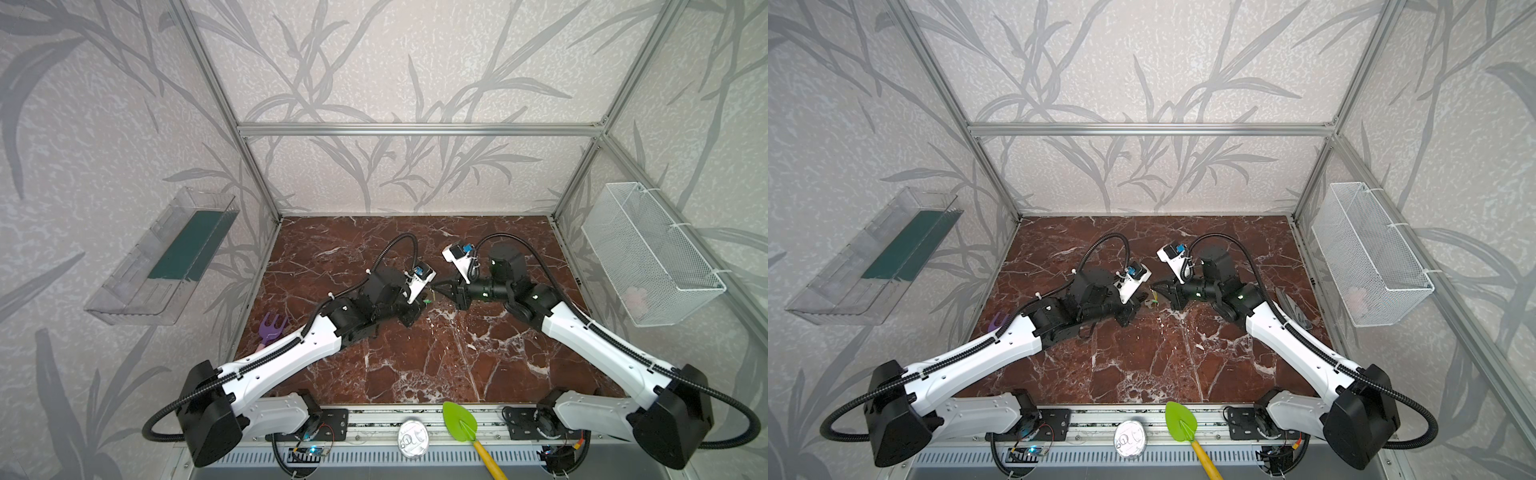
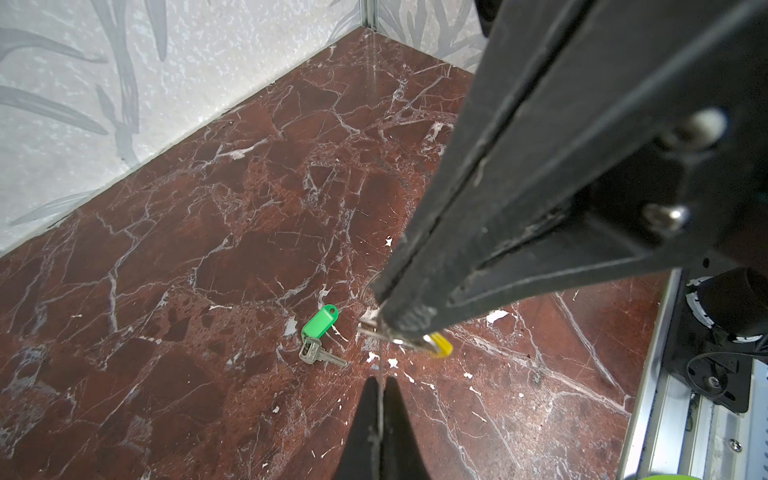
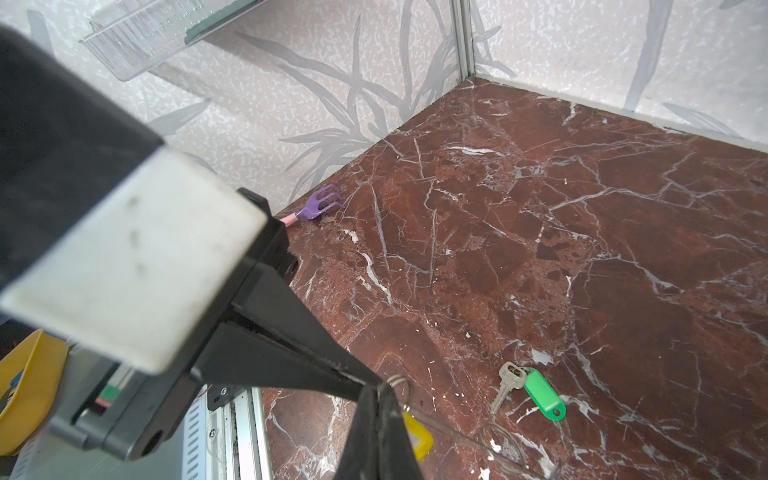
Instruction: Put the keys on the keyring
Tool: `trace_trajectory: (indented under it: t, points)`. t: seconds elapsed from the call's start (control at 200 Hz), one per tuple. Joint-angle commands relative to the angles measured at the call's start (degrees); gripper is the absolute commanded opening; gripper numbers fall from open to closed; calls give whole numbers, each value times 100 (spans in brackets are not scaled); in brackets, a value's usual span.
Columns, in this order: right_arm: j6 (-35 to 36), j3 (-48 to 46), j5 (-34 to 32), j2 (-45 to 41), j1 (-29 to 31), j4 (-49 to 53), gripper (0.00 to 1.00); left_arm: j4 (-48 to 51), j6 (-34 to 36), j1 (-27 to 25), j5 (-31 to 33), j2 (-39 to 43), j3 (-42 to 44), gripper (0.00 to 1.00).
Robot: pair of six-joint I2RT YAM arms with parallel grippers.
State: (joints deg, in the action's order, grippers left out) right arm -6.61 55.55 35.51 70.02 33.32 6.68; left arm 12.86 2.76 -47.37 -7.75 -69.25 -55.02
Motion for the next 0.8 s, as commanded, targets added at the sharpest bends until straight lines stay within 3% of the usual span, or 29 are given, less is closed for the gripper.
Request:
trace_trajectory:
  t: [0.0, 0.39, 0.8]
  points:
    - [98, 96, 170, -177, 18, 33, 0, -190, 252, 40, -202, 229, 109, 0]
    - [226, 208, 344, -139, 17, 252, 0, -292, 829, 44, -540, 666, 326, 0]
    - [200, 319, 316, -85, 35, 402, 0, -427, 980, 44, -571, 840, 419, 0]
